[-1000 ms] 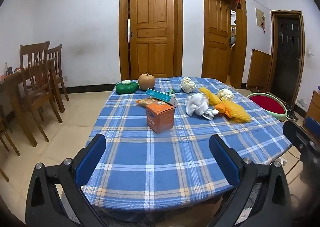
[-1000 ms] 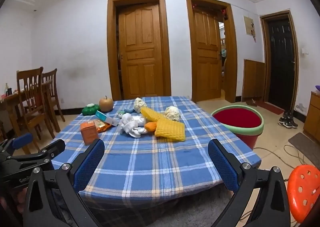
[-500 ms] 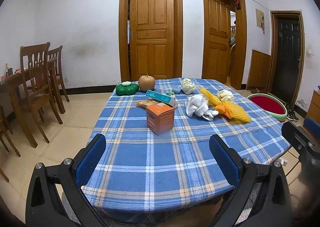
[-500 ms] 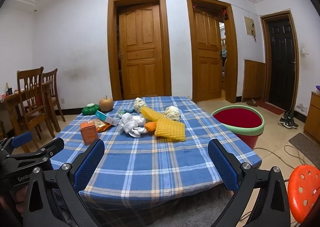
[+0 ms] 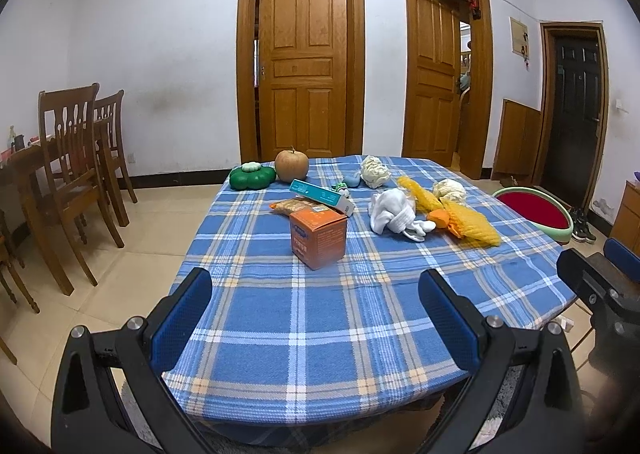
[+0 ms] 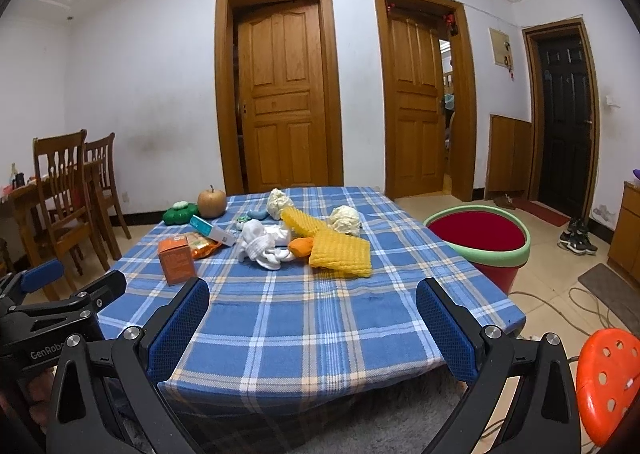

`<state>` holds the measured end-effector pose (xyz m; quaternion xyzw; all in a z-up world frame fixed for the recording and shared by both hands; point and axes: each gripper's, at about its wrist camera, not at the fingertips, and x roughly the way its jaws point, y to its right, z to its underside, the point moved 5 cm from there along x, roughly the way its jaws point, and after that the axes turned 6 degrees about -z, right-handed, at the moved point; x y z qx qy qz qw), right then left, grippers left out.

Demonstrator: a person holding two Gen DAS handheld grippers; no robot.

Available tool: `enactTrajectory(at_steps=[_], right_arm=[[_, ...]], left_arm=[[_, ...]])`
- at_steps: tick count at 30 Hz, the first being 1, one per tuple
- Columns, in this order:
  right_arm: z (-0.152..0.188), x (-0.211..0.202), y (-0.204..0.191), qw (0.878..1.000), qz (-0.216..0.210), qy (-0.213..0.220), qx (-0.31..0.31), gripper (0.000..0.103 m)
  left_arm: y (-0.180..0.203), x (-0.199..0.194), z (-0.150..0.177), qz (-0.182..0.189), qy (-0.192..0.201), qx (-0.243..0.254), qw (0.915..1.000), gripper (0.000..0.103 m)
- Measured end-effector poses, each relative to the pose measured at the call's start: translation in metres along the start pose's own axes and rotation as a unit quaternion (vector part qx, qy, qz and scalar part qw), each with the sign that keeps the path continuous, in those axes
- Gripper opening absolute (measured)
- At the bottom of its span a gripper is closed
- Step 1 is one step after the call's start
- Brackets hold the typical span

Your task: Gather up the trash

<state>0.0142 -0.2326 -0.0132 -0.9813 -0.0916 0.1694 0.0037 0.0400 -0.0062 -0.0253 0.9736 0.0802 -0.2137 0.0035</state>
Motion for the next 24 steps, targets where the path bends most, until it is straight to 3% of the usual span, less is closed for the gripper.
enactTrajectory(at_steps=[24], right_arm=[[0.002, 0.011, 0.001, 1.000, 0.006, -0.015, 0.000, 0.103]], left_arm=[[-0.004, 0.003, -0.001, -0.002, -0.003, -0.006, 1.0000, 0.101]])
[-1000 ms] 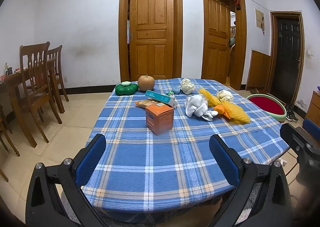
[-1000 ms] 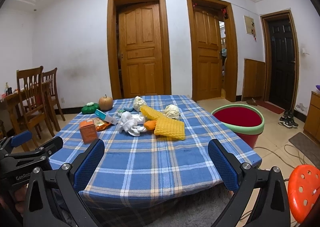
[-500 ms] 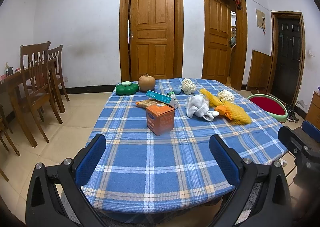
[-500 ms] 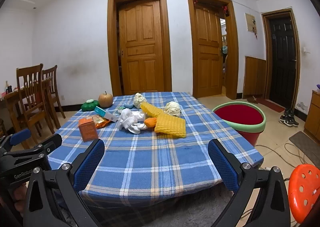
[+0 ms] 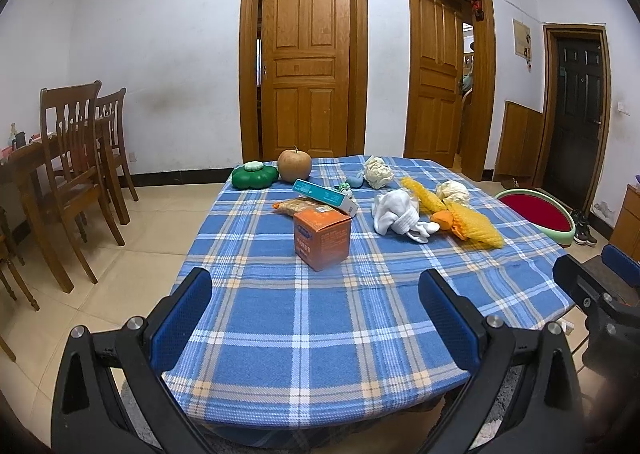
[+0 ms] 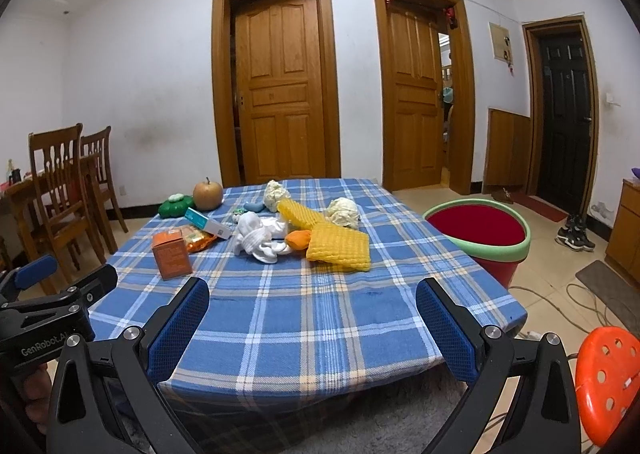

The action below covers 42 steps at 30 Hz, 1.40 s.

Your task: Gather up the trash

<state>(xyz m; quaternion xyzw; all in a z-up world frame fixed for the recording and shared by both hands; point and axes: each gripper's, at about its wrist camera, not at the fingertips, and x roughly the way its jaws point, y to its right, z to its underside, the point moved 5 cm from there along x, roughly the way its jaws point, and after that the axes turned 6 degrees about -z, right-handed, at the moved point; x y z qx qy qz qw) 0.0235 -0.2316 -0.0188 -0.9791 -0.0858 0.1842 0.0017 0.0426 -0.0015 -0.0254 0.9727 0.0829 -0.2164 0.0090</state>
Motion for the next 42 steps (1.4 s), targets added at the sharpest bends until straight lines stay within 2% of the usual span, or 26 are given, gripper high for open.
enactTrajectory(at_steps=[20, 23, 26, 30, 33, 38, 42], right_arm=[[0.002, 0.003, -0.002, 1.000, -0.014, -0.006, -0.003, 0.103], [-0.002, 0.020, 0.007, 0.999, -0.015, -0.024, 0.022, 0.103], [-0.009, 0.046, 0.022, 0.997, -0.017, -0.044, 0.063, 0.103], [-0.023, 0.092, 0.032, 0.996, 0.005, -0.082, 0.029, 0.103], [-0.027, 0.119, 0.044, 0.993, -0.002, -0.113, 0.040, 0.103], [-0.029, 0.165, 0.071, 0.982, -0.011, -0.167, 0.084, 0.103], [-0.025, 0.186, 0.079, 0.972, -0.033, -0.201, 0.118, 0.101]], left_arm=[[-0.005, 0.007, 0.005, -0.003, -0.019, -0.014, 0.9997, 0.101], [-0.008, 0.013, 0.001, 0.004, -0.022, -0.017, 0.9996, 0.101], [-0.011, 0.025, -0.006, -0.005, -0.021, -0.017, 0.9996, 0.101], [-0.004, 0.051, -0.010, 0.028, -0.049, -0.015, 0.9983, 0.101], [0.002, 0.071, -0.012, 0.043, -0.073, -0.021, 0.9962, 0.101], [0.011, 0.086, -0.022, 0.047, -0.078, -0.014, 0.9958, 0.101], [0.014, 0.091, -0.031, 0.055, -0.078, -0.011, 0.9954, 0.101]])
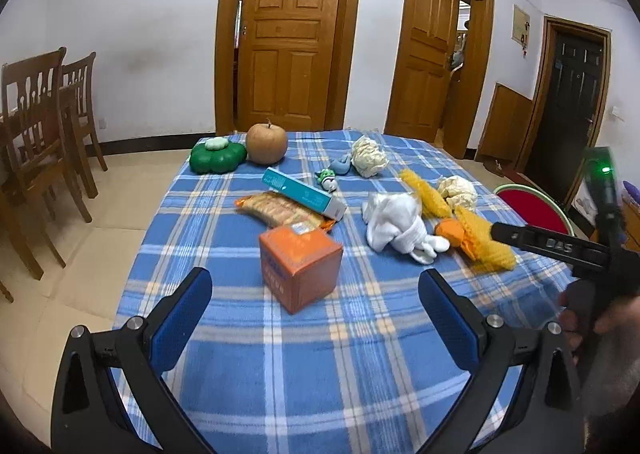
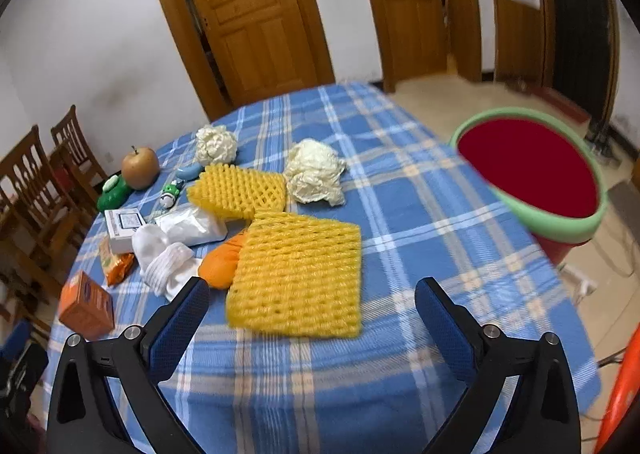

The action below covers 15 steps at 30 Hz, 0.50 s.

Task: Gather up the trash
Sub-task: 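Grasp the long yellow foam net with the right tool while the left tool grasps the square yellow foam net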

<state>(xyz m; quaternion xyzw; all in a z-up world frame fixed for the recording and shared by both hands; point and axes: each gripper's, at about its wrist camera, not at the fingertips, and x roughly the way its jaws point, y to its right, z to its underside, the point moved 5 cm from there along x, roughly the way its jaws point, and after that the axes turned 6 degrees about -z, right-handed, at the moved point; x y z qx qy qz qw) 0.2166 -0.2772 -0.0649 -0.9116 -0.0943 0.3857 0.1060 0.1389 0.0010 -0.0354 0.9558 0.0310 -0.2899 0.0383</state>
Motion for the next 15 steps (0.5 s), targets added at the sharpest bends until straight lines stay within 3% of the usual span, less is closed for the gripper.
enactTrajectory(at_steps=[2, 3, 5, 6, 12, 15], right_arm=[[0.000, 0.011, -0.001, 1.000, -0.011, -0.025, 0.004, 0.098], [0.001, 0.018, -0.002, 0.999, -0.014, -0.038, 0.001, 0.091], [0.004, 0.026, -0.006, 0.998, -0.024, -0.053, -0.009, 0.054], [0.004, 0.028, -0.008, 0.998, -0.030, -0.057, -0.011, 0.020], [0.004, 0.007, -0.011, 0.998, -0.046, -0.023, -0.020, 0.020], [0.002, -0.002, -0.002, 0.999, -0.039, -0.013, -0.010, 0.020]], left_arm=[[0.001, 0.002, -0.004, 0.005, -0.001, 0.000, 1.0000, 0.101], [0.002, 0.003, -0.006, 0.007, -0.002, 0.000, 1.0000, 0.101], [0.002, 0.006, -0.010, 0.008, -0.004, 0.000, 1.0000, 0.101], [0.002, 0.006, -0.011, 0.008, -0.004, -0.002, 1.0000, 0.101], [0.011, 0.011, -0.026, 0.029, -0.002, -0.006, 0.9996, 0.101], [0.028, 0.021, -0.041, 0.068, -0.003, -0.016, 0.9975, 0.100]])
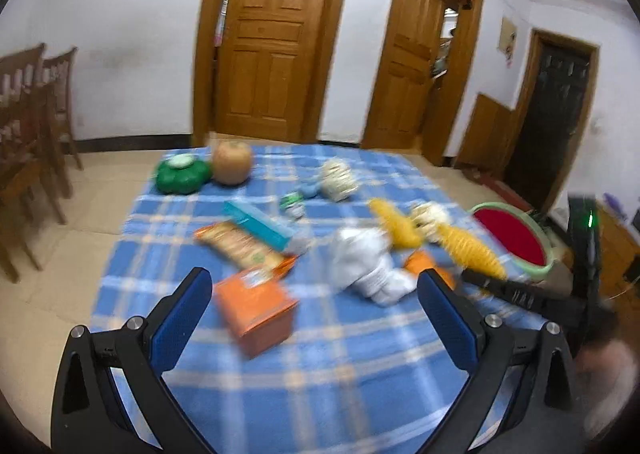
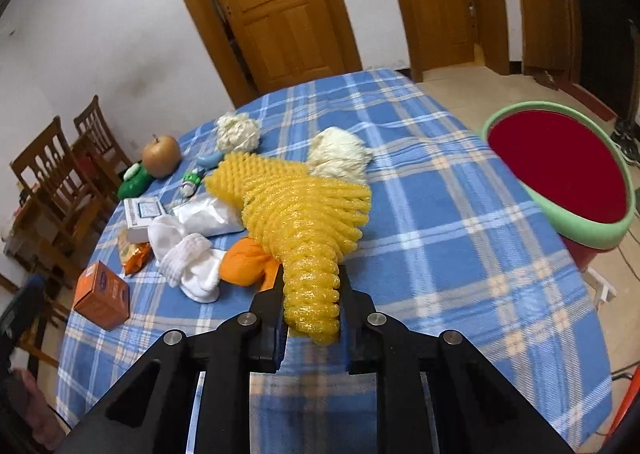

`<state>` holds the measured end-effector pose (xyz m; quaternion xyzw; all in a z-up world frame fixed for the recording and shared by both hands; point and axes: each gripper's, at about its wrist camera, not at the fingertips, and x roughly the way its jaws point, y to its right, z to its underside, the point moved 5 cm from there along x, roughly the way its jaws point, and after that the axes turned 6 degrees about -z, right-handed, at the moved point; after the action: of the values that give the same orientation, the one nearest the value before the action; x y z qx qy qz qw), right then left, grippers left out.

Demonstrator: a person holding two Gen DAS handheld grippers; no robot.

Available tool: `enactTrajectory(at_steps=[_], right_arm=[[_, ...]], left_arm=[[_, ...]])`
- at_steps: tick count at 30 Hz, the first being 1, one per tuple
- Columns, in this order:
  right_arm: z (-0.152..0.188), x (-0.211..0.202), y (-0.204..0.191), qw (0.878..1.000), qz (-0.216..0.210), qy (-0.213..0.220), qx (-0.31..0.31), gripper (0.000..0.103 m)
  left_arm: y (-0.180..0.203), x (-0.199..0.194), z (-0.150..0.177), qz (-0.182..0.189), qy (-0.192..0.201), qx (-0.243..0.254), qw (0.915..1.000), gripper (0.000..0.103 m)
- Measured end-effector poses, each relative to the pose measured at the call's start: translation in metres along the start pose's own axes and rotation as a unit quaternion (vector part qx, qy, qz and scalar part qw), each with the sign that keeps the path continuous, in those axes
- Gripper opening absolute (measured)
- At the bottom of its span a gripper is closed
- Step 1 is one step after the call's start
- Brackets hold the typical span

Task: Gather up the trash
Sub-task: 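Grasp the long yellow foam net with the right tool while the left tool grasps the square yellow foam net, then carry both foam nets over the red bucket while the left tool opens, dropping its net inside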

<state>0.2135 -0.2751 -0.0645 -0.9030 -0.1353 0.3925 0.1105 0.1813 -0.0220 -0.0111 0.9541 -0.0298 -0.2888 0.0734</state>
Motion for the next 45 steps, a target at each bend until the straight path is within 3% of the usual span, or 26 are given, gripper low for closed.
enactTrajectory(at_steps=[5, 6, 10, 14, 18, 20, 21, 22, 26, 34, 42, 45], right_arm=[[0.000, -0.023, 0.016, 0.995, 0.085, 0.029, -0.033, 0.020], [0.000, -0.026, 0.021, 0.995, 0.091, 0.032, -0.033, 0.020], [0.001, -0.041, 0.044, 0.995, 0.098, 0.036, -0.002, 0.021], [0.005, -0.057, 0.059, 0.992, 0.115, 0.049, 0.002, 0.021], [0.008, -0.065, 0.071, 0.993, 0.108, 0.054, 0.018, 0.021], [0.008, -0.066, 0.075, 0.993, 0.100, 0.057, 0.028, 0.021], [0.008, -0.066, 0.075, 0.993, 0.099, 0.058, 0.031, 0.021], [0.007, -0.067, 0.076, 0.993, 0.096, 0.060, 0.033, 0.021], [-0.002, -0.073, 0.067, 0.993, 0.090, 0.073, 0.027, 0.021], [-0.022, -0.090, 0.047, 0.992, 0.080, 0.100, 0.011, 0.021], [-0.024, -0.114, 0.057, 0.987, 0.111, 0.118, 0.019, 0.021], [-0.018, -0.132, 0.071, 0.982, 0.135, 0.126, 0.036, 0.021]], left_arm=[[0.049, 0.048, -0.016, 0.055, -0.033, 0.015, 0.9978, 0.093], [0.062, 0.061, -0.018, 0.063, -0.042, 0.025, 0.9968, 0.087], [0.089, 0.108, -0.027, 0.064, -0.074, 0.037, 0.9945, 0.069], [0.091, 0.147, -0.037, 0.057, -0.119, 0.007, 0.9912, 0.066], [0.084, 0.171, -0.038, 0.053, -0.178, -0.033, 0.9820, 0.063], [0.088, 0.176, -0.037, 0.057, -0.194, -0.028, 0.9788, 0.042], [0.090, 0.178, -0.035, 0.048, -0.202, -0.013, 0.9781, 0.023], [0.091, 0.179, -0.033, 0.041, -0.208, -0.001, 0.9773, 0.011], [0.087, 0.168, -0.031, 0.063, -0.204, -0.017, 0.9768, 0.008], [0.091, 0.092, -0.048, 0.088, -0.104, 0.016, 0.9906, 0.008], [0.143, 0.067, -0.044, 0.137, -0.086, 0.077, 0.9838, 0.008], [0.171, 0.069, -0.037, 0.161, -0.097, 0.091, 0.9779, 0.008]])
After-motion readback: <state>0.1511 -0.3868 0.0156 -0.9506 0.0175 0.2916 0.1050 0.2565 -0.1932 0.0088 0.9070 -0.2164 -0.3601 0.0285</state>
